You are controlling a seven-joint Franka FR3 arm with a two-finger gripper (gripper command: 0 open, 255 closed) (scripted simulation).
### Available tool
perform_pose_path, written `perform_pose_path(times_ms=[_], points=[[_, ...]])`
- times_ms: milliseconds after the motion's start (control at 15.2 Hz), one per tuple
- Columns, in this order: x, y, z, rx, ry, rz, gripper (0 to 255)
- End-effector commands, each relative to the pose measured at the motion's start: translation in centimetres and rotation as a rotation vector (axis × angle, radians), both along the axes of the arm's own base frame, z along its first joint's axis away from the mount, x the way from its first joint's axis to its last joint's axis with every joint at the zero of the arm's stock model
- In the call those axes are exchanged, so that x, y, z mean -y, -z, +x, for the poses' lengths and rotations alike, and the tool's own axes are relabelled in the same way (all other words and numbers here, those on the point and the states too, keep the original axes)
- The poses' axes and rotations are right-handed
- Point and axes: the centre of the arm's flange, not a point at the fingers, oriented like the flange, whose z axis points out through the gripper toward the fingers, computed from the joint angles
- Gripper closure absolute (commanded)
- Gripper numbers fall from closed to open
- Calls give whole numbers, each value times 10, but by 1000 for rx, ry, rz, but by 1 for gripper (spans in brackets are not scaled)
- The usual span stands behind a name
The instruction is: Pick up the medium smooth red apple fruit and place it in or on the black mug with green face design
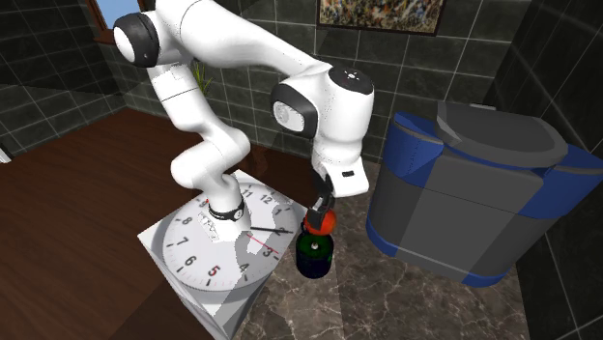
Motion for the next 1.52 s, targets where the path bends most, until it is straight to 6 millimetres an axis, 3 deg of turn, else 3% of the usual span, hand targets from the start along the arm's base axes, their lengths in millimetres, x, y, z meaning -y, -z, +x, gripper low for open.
perform_pose_path(times_ms=[0, 330, 858, 924, 1254, 1452], points=[[-1, 11, 1, 1, 0, 0, 255], [-1, 37, 1, 1, 0, 0, 255], [-1, 39, 1, 1, 0, 0, 255], [-1, 38, 0, 0, 0, 0, 0], [-1, 39, 1, 1, 0, 0, 0], [0, 0, 5, 1, 0, 0, 0]])
